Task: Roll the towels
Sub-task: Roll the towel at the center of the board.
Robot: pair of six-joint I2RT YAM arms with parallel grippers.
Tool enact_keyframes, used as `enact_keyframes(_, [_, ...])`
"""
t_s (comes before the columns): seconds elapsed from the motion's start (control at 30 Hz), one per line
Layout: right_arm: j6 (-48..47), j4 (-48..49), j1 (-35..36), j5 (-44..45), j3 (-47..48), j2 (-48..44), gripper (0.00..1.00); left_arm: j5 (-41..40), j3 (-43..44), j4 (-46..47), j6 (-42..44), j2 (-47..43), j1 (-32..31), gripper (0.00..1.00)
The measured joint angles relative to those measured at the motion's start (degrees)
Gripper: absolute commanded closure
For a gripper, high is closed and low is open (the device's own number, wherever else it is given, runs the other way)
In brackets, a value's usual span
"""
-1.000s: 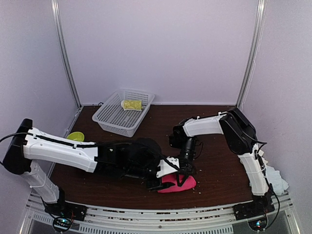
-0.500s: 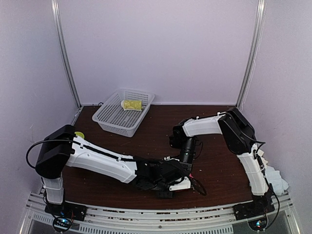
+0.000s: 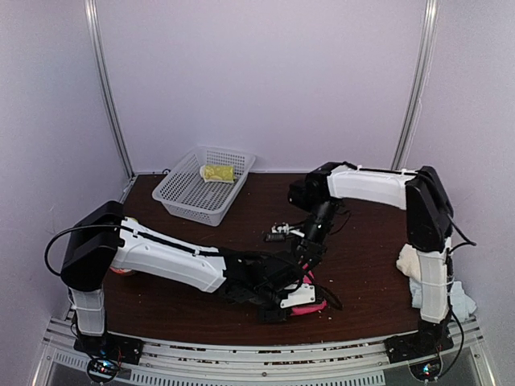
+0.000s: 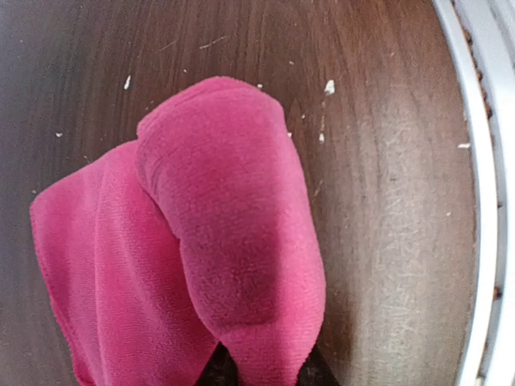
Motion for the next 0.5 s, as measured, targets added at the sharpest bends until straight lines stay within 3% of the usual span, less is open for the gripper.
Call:
enact_keyframes(0.17, [3.72,4.92,-6.12,0.98,2.19,-14.29,0.45,16.81,0.52,-0.61,-5.27,0.0,6.8,0.86])
enact_keyframes(0.33, [11.28,15.17,-9.49,1.79,-3.54,-31.17,0.42,39.36,0.5,2.01,-14.03,2.67,16.96,0.84])
enact_keyframes(0.5, [12.04,19.17,-8.66,0.98,-9.07,-44.0,0.45,50.27,2.8,2.4,-17.94,8.76,20.79,0.84])
